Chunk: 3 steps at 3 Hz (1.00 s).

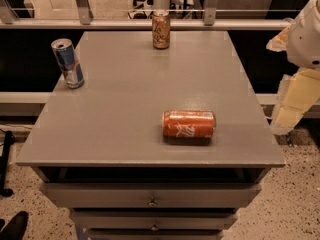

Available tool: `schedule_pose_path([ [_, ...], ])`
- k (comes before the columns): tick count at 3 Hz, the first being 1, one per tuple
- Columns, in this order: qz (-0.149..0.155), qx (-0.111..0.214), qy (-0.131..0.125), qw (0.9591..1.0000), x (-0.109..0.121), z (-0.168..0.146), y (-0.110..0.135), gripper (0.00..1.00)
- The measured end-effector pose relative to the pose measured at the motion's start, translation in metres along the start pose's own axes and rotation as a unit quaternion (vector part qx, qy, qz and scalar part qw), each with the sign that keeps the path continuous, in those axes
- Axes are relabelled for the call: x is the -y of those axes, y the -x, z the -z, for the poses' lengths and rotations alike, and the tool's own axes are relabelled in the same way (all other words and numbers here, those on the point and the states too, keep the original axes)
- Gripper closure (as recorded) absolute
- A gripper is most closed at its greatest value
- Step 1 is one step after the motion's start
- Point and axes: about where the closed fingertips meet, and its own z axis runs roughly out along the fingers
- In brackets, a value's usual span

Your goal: Knock orange can over

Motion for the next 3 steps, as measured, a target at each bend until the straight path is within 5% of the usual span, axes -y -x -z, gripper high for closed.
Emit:
schedule_pose_path([
  [2,-0.009,0.023,-0.011,0.9996,0.014,-0.012,0.004,0.0],
  [3,-0.038,0.09,-0.034,0.9947,0.071,-0.042,0.021,0.0],
])
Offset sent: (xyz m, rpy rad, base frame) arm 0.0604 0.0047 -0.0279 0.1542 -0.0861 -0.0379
